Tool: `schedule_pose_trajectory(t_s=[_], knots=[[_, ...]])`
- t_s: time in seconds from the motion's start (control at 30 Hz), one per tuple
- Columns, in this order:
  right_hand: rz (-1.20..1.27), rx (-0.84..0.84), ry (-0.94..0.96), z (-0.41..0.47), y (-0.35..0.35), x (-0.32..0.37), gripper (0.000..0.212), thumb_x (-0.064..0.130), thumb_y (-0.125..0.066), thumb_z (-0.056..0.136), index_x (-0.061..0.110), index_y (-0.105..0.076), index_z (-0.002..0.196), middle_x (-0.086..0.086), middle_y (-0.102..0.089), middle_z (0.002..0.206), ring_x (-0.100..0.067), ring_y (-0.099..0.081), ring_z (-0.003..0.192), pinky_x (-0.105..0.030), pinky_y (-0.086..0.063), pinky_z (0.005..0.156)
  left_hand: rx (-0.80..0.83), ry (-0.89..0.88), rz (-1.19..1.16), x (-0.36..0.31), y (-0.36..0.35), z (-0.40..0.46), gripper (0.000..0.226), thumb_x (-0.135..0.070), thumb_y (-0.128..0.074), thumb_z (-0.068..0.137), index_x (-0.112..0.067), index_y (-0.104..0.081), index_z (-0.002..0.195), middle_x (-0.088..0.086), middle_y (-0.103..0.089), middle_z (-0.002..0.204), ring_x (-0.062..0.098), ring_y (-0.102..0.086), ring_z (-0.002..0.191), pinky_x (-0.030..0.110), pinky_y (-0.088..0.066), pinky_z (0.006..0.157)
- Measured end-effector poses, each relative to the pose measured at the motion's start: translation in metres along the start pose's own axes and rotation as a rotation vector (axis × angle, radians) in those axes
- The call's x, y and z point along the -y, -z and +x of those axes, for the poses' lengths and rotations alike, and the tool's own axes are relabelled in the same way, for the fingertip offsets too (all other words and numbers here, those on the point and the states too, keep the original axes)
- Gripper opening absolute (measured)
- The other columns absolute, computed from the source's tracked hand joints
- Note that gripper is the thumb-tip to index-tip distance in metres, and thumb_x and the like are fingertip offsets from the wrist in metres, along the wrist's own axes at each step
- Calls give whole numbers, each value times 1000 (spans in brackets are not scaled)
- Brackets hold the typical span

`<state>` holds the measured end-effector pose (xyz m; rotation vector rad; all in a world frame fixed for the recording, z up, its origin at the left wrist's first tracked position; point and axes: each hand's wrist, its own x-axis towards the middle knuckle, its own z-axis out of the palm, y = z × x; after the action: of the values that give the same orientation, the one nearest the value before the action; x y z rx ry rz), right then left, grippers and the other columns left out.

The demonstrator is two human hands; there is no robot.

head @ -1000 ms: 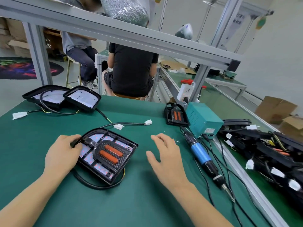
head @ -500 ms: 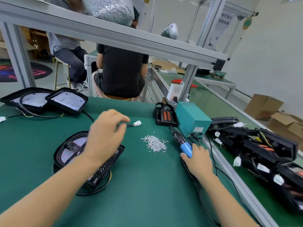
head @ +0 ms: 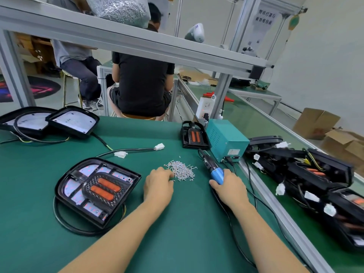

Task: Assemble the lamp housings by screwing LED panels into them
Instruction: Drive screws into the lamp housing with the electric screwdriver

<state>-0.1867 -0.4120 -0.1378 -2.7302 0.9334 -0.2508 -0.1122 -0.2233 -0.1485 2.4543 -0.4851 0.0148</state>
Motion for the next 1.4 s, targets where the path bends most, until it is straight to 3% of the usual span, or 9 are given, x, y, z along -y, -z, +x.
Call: schedule_pose_trajectory(t_s=[0.17,0.3,0.5,0.63,0.8,0.97,1.13,1.23,1.4], knots=[[36,-23,-6,2,-2,-2,43,47,-57,91,9,-50,111,-8,-59,109,-27,-53,96,-32,-37,70,-6,-9,112,-4,2,5,13,-23,-55,91,-24,-66,83,-1,-61,96,26,-55,100,32,-42,85],[33,-51,-2,2,-5,-3,42,46,-57,91,10,-50,111,-7,-59,107,-26,-51,92,-31,-38,69,-4,-33,141,-6,3,6,15,-28,-56,92,-27,-71,91,-4,-59,104,21,-52,102,31,-36,89],[29,-75,10,2,-8,-4,42,46,-57,91,10,-51,113,-7,-59,106,-26,-52,94,-31,-39,69,-18,-55,176,-9,2,7,26,-27,-56,93,-27,-53,67,-3,-55,92,21,-51,92,32,-35,86],[24,-79,12,3,-9,-5,42,46,-57,91,10,-51,111,-6,-58,104,-24,-49,89,-31,-38,69,-30,-89,174,-9,0,5,22,-25,-50,96,-25,-62,77,-5,-56,97,19,-51,94,30,-32,84],[22,-16,-21,8,-6,-6,36,45,-59,88,14,-45,99,-1,-52,92,-24,-49,84,-30,-35,63,-43,-109,-76,-13,5,-10,14,-21,-49,95,-22,-60,86,-6,-60,80,21,-55,81,32,-45,75],[12,261,-90,26,17,-1,33,34,-65,82,12,-45,95,0,-49,80,-19,-49,70,-28,-35,55,-50,-179,-427,-29,44,-18,15,-14,-64,83,-21,-67,71,-13,-61,60,5,-54,58,22,-47,66],[593,296,-196,31,49,7,22,9,-71,73,7,-51,83,-7,-47,72,-19,-42,57,-23,-35,52,-55,-123,-825,-22,99,-15,18,1,-68,79,-15,-72,72,1,-64,57,7,-53,50,16,-45,54],[892,300,-213,28,84,26,21,5,-69,74,5,-57,91,-11,-48,75,-22,-44,56,-26,-41,52,-35,-52,-987,-9,116,-16,16,6,-69,79,-10,-73,78,6,-66,60,7,-56,51,15,-48,54],[1539,318,-43,7,128,72,23,-6,-52,85,12,-58,98,-2,-53,61,-14,-51,49,-24,-53,51,-55,11,-1076,8,127,-25,20,6,-69,78,-14,-73,73,11,-70,67,8,-60,53,16,-51,53]])
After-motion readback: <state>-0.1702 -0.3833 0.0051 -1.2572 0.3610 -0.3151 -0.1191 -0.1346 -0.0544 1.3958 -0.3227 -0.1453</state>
